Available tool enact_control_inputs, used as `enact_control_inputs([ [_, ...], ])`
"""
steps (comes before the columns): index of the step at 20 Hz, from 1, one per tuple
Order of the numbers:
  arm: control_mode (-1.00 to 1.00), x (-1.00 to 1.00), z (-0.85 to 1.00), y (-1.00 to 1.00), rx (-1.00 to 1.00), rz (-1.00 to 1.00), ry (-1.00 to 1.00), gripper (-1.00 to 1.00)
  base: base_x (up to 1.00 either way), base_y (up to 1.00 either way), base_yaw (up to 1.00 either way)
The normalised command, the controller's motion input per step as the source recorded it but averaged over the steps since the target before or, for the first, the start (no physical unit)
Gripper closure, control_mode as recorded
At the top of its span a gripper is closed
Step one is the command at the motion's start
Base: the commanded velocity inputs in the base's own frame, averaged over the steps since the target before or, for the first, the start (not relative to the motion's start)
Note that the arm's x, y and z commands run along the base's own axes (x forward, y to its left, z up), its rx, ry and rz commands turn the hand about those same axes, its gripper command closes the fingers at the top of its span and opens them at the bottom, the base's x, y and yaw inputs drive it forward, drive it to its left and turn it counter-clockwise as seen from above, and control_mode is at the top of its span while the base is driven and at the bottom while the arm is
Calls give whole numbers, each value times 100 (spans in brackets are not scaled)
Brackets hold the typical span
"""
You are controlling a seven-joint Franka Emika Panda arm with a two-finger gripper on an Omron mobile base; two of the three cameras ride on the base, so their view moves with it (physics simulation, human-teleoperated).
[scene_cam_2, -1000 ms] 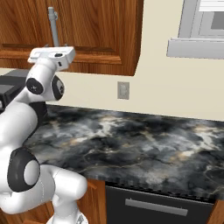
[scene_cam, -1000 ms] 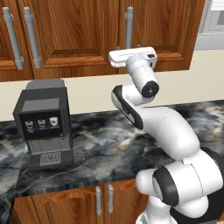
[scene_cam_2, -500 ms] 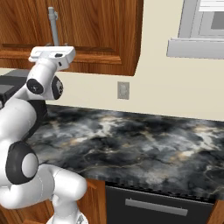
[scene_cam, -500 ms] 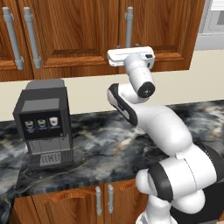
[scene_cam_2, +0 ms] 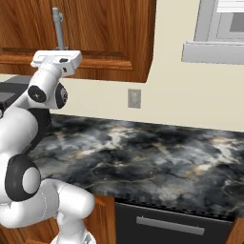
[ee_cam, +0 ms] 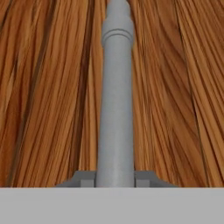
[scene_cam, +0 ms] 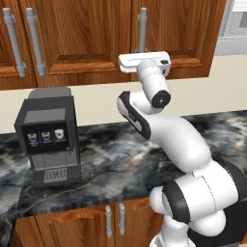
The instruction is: Get the candle and the liquor from the cabinet and move them to the dining counter.
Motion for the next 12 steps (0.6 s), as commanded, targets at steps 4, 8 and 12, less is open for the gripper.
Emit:
enact_control_inputs([
  [4, -100, -1, 0, 0, 0, 0, 0, 100, 0, 0, 0],
  [8, -100, -35, 0, -13, 0, 0, 0, 100, 0, 0, 0],
  [12, -100, -65, 0, -36, 0, 0, 0, 100, 0, 0, 0],
])
